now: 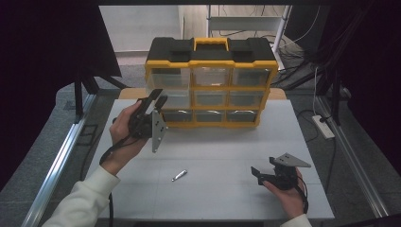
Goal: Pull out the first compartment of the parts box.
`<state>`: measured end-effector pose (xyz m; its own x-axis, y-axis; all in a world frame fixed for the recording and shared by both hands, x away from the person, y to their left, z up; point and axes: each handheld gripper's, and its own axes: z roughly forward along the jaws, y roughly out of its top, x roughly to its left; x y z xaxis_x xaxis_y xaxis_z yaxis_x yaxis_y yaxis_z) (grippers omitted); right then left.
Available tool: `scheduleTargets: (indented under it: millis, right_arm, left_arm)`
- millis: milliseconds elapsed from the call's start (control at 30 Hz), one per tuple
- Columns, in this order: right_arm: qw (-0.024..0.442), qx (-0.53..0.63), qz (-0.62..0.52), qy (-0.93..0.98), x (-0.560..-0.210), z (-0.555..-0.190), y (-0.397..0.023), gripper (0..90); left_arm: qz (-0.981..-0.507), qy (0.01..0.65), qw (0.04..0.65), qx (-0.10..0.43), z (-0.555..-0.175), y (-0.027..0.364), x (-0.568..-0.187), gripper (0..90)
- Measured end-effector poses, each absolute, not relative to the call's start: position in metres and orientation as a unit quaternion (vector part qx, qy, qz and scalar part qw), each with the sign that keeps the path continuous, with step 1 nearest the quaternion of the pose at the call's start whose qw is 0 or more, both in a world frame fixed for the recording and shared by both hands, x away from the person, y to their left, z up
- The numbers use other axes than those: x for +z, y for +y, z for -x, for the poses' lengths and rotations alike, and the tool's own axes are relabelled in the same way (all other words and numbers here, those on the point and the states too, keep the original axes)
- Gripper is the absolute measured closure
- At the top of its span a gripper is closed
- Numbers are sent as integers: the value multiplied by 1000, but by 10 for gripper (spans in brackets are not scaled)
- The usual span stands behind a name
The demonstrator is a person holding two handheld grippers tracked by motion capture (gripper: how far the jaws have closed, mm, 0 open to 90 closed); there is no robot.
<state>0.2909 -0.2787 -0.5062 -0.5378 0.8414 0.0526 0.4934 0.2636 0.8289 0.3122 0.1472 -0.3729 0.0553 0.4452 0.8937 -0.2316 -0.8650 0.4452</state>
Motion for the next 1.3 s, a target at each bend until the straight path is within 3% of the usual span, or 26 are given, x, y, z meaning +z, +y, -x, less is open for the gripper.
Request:
scheduleTargets:
  millis: [567,800,900,967,1300]
  right_arm:
    - [205,424,-436,767,-506,-291,-279,157]
    - [206,424,-436,767,-506,-291,-279,157]
    - [206,424,-436,767,-506,-291,-279,157]
    - [206,423,-436,767,-506,-291,-279,157]
    - [205,424,-436,767,-506,-291,-279,157]
  left_arm:
    - [-689,81,251,675,-313,149,-371,674]
    - [-695,92,284,654,-309,149,-370,492]
    - [-697,105,305,641,-305,149,-370,320]
    - [-705,108,314,627,-300,149,-369,265]
    - [-745,110,334,566,-280,151,-378,198]
